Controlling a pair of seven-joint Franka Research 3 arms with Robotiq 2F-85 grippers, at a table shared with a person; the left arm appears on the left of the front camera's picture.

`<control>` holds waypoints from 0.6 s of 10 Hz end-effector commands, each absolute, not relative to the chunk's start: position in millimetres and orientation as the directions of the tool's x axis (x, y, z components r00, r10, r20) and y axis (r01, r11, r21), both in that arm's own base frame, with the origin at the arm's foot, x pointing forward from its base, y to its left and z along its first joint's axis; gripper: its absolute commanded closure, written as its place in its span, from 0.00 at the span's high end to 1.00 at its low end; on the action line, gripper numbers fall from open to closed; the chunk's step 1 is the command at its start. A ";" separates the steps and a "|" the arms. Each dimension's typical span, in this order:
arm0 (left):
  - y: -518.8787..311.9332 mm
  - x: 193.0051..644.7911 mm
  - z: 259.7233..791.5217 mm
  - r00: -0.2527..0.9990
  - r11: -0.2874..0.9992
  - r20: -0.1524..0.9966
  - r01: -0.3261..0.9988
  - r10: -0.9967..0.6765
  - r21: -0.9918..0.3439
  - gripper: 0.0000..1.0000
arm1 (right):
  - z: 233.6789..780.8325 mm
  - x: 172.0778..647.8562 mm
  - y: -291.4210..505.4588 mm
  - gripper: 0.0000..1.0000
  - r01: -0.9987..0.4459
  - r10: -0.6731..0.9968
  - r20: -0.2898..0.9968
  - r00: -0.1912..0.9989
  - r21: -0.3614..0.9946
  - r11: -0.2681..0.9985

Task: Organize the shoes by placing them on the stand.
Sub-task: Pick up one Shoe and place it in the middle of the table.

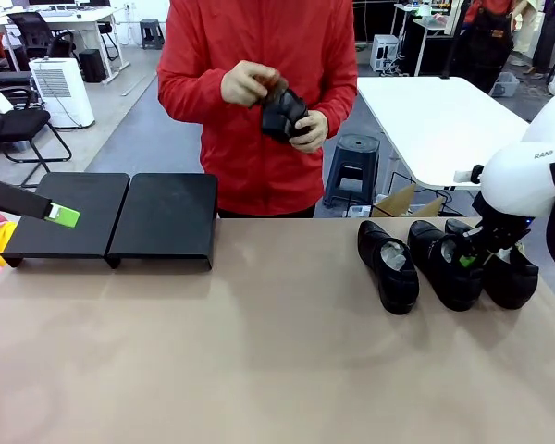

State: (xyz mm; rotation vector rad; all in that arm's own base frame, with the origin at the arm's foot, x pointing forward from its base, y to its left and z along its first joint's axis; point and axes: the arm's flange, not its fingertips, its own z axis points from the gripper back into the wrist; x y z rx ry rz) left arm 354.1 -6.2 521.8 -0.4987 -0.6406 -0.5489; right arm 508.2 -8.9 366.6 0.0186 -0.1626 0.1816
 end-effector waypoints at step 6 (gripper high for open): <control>-4.4 354.5 521.9 0.660 0.733 0.678 0.628 -0.324 -0.261 1.00 | 351.7 534.5 -14.7 0.37 -0.110 0.105 0.149 0.983 0.028 0.994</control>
